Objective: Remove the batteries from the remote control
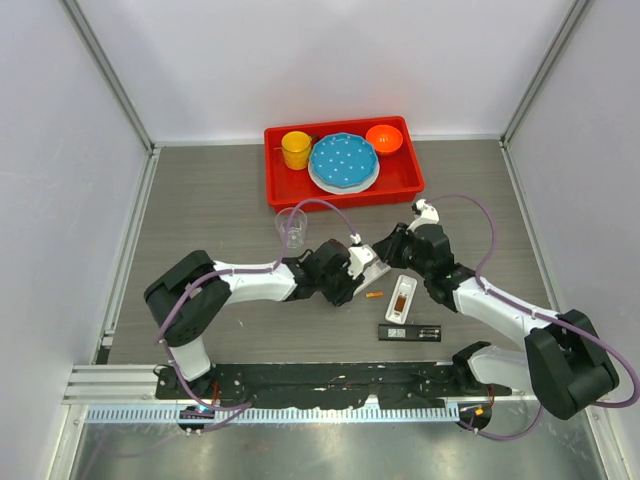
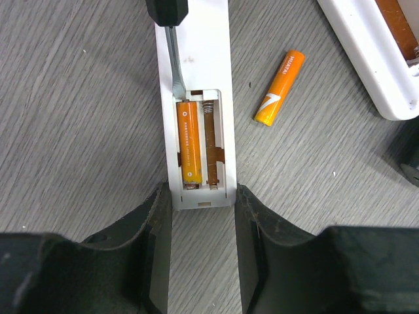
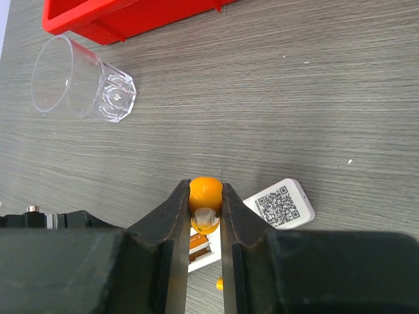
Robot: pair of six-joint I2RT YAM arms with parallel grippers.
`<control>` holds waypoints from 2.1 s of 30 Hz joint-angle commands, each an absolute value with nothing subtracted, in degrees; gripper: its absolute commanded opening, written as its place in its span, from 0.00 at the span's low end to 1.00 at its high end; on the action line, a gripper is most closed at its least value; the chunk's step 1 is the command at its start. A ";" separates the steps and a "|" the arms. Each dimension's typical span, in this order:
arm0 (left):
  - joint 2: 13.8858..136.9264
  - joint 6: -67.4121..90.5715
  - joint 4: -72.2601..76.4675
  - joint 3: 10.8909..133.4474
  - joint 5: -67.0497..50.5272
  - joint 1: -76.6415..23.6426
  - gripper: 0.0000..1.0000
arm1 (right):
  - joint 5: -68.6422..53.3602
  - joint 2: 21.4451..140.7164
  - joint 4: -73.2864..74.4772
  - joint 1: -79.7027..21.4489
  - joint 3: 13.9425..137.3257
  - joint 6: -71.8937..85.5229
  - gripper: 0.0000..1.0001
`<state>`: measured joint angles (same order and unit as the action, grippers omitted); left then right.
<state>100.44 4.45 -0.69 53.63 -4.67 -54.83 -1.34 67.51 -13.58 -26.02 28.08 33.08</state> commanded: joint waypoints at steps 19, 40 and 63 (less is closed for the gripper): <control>99.58 5.80 0.26 54.32 -7.03 -53.00 0.06 | -1.50 65.48 -16.26 -26.01 25.31 28.48 0.01; 100.46 5.80 0.18 55.02 -6.42 -52.82 0.06 | -12.56 69.08 -21.62 -25.93 23.73 36.73 0.01; 100.55 5.98 0.26 55.02 -5.63 -52.47 0.00 | -18.63 63.64 -20.66 -25.22 25.22 44.74 0.01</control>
<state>100.36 5.58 -1.41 53.80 -7.16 -53.17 -12.23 65.36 -23.73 -24.29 24.01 42.26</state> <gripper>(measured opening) 0.394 0.246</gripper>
